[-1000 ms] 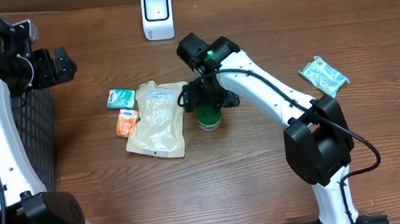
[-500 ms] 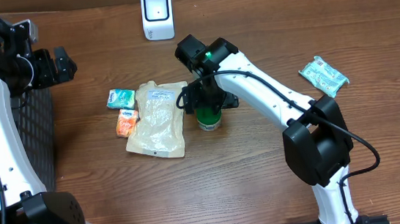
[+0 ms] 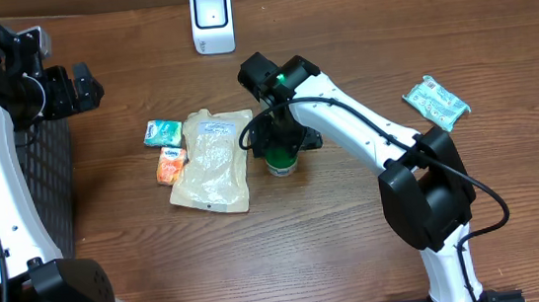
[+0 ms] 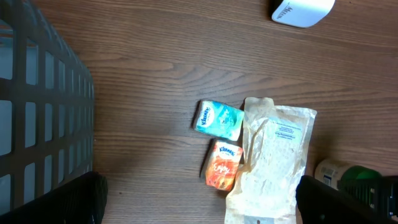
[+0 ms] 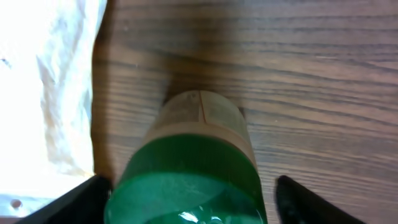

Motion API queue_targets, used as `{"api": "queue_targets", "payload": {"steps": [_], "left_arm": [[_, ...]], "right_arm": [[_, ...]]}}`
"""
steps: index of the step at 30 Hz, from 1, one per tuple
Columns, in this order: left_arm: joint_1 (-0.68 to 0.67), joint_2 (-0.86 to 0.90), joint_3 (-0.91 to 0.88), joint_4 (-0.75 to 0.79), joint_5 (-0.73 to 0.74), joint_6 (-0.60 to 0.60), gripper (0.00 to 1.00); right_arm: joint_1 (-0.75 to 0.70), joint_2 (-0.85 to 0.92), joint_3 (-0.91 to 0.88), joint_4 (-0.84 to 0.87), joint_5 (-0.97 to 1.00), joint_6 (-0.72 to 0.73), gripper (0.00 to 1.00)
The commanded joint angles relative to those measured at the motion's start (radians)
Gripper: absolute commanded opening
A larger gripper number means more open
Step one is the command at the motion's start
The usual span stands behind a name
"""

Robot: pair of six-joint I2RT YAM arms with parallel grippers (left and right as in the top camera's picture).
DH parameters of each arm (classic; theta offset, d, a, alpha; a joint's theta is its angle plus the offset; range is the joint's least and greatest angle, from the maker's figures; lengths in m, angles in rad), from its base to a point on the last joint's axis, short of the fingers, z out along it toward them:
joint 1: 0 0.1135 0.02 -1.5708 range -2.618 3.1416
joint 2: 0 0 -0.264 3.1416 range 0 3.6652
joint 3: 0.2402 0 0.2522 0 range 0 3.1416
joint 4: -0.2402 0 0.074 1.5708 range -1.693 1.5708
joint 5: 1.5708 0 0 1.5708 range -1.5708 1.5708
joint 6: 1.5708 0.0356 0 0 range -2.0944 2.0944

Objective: Scan the item barcode

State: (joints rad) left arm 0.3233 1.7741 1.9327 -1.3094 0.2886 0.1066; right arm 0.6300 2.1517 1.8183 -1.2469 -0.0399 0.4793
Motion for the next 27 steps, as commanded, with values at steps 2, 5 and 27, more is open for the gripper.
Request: {"api": "queue_targets", "payload": {"steps": [2, 5, 27], "left_arm": [[0.003, -0.029, 0.017, 0.002, 0.008, -0.008, 0.99], [0.003, -0.029, 0.017, 0.002, 0.008, -0.008, 1.00], [0.003, -0.029, 0.017, 0.002, 0.008, -0.008, 1.00]], "right_arm": [[0.003, 0.005, -0.006, 0.008, 0.014, -0.017, 0.66], [-0.003, 0.005, -0.005, 0.008, 0.013, -0.017, 0.66], [-0.023, 0.003, 0.164, -0.171, 0.013, -1.236, 0.59]]}}
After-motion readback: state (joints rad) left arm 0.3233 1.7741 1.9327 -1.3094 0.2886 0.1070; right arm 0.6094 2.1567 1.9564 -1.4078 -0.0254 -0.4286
